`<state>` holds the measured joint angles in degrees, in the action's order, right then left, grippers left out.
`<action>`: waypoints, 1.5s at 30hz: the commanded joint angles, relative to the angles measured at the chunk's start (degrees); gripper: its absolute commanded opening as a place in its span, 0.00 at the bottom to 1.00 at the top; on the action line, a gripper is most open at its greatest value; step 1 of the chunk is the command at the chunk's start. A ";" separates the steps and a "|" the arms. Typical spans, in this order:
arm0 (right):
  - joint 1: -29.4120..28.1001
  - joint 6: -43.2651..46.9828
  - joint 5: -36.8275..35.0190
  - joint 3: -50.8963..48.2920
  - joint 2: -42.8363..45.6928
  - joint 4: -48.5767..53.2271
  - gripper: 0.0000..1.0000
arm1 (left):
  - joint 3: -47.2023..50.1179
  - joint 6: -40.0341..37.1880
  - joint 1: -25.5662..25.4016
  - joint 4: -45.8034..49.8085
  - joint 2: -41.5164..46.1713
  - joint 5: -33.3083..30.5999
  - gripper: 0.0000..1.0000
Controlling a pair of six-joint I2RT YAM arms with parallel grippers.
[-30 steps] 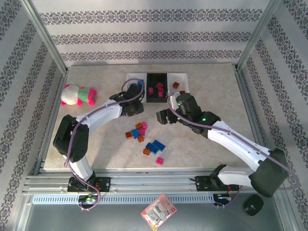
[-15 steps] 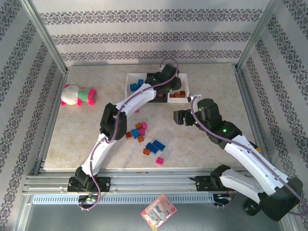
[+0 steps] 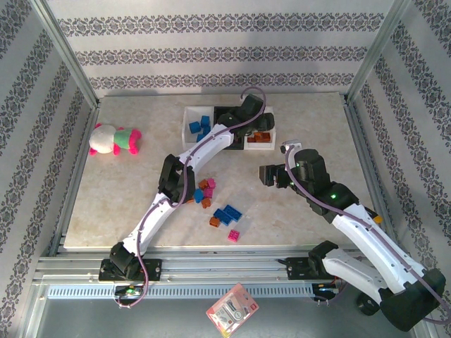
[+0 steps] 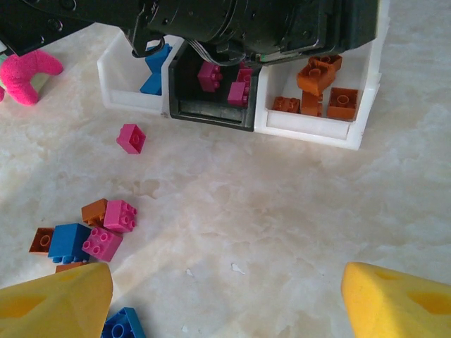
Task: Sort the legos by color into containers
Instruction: Place the lego in the container, then pick up the lego from the bottom-center of the table.
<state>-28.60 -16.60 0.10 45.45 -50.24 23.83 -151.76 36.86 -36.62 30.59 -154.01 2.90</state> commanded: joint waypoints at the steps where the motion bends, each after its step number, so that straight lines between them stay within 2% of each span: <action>1: 0.47 -0.80 1.30 -0.45 0.20 -0.70 0.84 | -0.68 -4.54 0.56 -0.29 3.29 1.56 0.77; 6: 0.41 -0.39 3.46 -0.53 -1.84 -1.42 0.84 | 4.50 -8.42 0.58 -1.48 9.62 0.44 0.83; 11: -1.69 1.51 5.18 -1.52 -4.78 -1.16 0.84 | 17.20 -11.78 0.55 -5.06 19.88 -0.70 0.89; 19: -10.47 1.00 1.73 -2.08 -11.83 -2.20 0.85 | 55.77 -16.89 0.94 -20.94 44.51 -3.63 0.94; 25: -15.02 -1.91 -1.01 0.70 -18.21 -3.67 0.84 | 81.72 -21.77 1.02 -28.52 62.67 -8.13 1.00; 28: -15.81 -5.03 -2.48 2.84 -22.97 -3.92 0.83 | 93.50 -29.22 1.02 -32.33 71.03 -6.91 0.99; 32: -16.91 -7.14 -1.00 5.44 -28.92 -3.74 0.82 | 106.83 -36.81 1.02 -33.69 83.30 -5.27 0.99; 37: -17.73 -9.51 0.24 8.51 -35.87 -1.67 0.80 | 116.36 -40.78 0.96 -28.90 96.24 -2.99 0.99; 45: -19.16 -12.11 2.33 14.37 -46.85 0.40 0.78 | 120.23 -41.26 0.50 -18.29 109.06 4.11 0.99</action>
<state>-46.68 -26.79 1.32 57.21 -94.48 22.13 -32.53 -2.44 -36.27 7.31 -47.13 3.01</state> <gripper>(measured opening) 0.787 0.993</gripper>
